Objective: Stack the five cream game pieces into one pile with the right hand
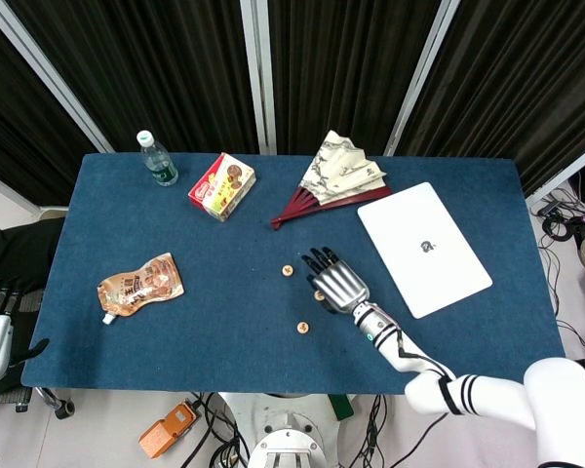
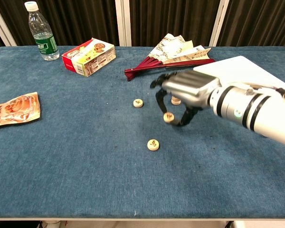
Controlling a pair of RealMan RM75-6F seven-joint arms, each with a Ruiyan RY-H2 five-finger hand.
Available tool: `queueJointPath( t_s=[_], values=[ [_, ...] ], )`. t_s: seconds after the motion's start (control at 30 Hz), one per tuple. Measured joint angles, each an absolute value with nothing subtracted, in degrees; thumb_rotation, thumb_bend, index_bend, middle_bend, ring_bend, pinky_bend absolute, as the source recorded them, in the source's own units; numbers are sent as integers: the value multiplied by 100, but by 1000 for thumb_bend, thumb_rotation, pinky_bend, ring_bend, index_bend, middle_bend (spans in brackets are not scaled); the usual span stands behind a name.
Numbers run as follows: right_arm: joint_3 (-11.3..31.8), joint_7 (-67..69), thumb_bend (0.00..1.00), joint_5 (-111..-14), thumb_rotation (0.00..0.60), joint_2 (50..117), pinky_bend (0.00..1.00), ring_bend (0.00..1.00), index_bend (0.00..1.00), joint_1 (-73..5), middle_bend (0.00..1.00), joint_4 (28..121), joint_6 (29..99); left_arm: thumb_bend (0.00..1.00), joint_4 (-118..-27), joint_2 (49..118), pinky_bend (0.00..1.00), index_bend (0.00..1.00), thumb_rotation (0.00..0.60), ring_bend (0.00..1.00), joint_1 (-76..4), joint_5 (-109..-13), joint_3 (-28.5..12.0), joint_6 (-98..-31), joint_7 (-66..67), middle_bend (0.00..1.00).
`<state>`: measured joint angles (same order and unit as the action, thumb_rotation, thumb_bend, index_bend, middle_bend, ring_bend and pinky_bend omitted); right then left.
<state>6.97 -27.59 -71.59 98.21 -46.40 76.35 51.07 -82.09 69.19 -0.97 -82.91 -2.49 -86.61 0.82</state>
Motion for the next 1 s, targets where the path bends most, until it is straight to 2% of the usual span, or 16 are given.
queueJointPath(
  t_s=[0.2,0.4,0.6,1.0],
  values=[
    [1074,-2681,487,-6882,600,9628,131,80,605,-4722,146,7662,5128,0,-8236,6920,8,137,600,77,-117,-8309,-249,-8644,117,105],
    [1252,-2826,488,-6388,600,9600,131,80,591,-4866,146,7385,4954,0,-8259,6916,8,136,600,77,-117,-8287,-246,-8623,141,105],
    [1295,-2912,487,-6043,600,9726,131,80,581,-4997,146,7063,4762,0,-8272,6912,8,137,600,77,-123,-8272,-242,-8592,154,105],
    [1175,-2968,487,-5944,600,9852,131,80,555,-5092,146,6933,4728,0,-8255,6909,8,137,600,77,-135,-8244,-246,-8549,134,105]
  ],
)
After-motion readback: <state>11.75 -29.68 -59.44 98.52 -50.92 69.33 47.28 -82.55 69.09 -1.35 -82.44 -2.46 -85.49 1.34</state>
